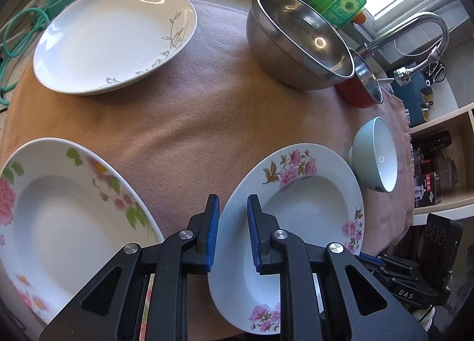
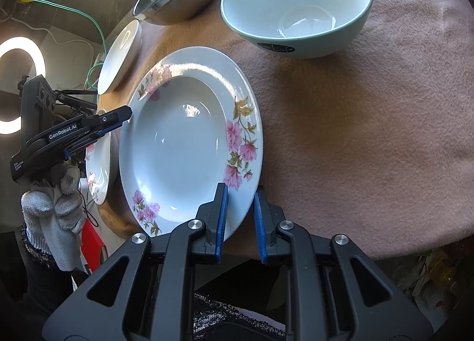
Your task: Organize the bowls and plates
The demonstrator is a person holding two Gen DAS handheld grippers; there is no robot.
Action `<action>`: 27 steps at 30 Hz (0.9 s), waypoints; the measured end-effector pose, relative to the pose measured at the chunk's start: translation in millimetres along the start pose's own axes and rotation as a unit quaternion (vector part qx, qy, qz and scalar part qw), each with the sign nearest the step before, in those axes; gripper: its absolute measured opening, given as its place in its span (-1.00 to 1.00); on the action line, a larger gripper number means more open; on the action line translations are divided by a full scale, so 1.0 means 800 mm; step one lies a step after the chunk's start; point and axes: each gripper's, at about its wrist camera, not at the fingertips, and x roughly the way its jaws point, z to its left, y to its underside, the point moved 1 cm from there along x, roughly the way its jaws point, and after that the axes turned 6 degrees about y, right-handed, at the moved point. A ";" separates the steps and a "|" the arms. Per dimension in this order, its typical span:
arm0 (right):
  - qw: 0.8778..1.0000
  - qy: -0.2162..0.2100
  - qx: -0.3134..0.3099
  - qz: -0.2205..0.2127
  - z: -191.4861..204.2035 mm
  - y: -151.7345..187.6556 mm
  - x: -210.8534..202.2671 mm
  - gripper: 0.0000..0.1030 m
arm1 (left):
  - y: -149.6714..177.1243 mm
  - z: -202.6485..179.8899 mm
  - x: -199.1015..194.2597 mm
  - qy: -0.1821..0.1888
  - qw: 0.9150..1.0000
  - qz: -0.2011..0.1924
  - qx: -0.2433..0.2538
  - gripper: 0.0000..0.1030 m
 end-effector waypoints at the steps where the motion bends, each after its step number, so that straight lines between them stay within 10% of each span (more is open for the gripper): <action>1: 1.000 0.000 0.000 0.000 0.001 0.000 0.001 -0.65 | 0.001 0.000 0.000 0.000 1.000 0.000 0.000 -0.67; 20: 1.000 0.010 0.000 -0.008 -0.012 0.006 -0.012 -0.59 | -0.001 0.002 0.000 0.004 1.000 0.000 -0.004 -0.67; 27: 0.998 0.029 -0.010 -0.051 -0.011 0.005 -0.047 0.18 | -0.003 0.001 -0.021 -0.003 1.000 -0.025 -0.001 -0.24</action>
